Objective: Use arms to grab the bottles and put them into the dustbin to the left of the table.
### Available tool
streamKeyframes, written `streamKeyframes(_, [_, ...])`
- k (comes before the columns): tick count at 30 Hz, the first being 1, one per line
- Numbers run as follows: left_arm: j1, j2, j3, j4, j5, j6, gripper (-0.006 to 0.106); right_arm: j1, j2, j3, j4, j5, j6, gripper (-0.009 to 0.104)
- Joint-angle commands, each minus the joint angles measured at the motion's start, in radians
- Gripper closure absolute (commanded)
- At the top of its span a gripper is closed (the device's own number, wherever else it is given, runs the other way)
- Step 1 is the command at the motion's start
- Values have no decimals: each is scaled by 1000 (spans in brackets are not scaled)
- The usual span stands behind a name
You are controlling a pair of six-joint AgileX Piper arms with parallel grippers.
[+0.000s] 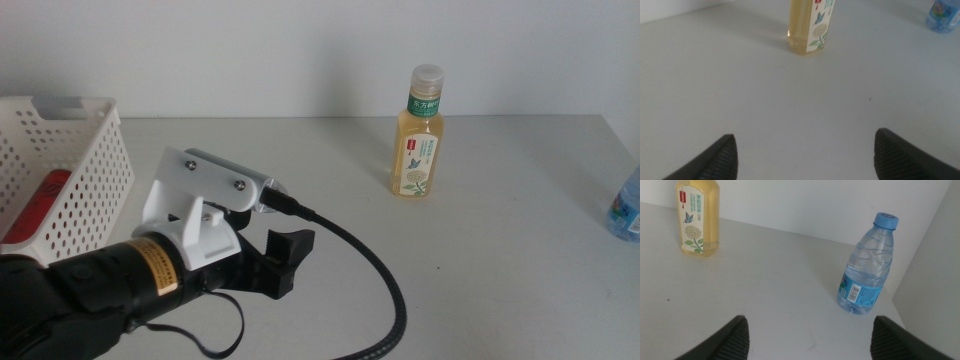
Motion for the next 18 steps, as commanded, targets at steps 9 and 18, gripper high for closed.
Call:
streamKeyframes(9, [-6, 365, -196, 58, -446, -10, 7, -5, -22, -10, -2, -71, -10, 33])
streamKeyframes(18, [-6, 668, -488, 84, -526, -14, 7, -5, -22, -10, -2, -71, -10, 33])
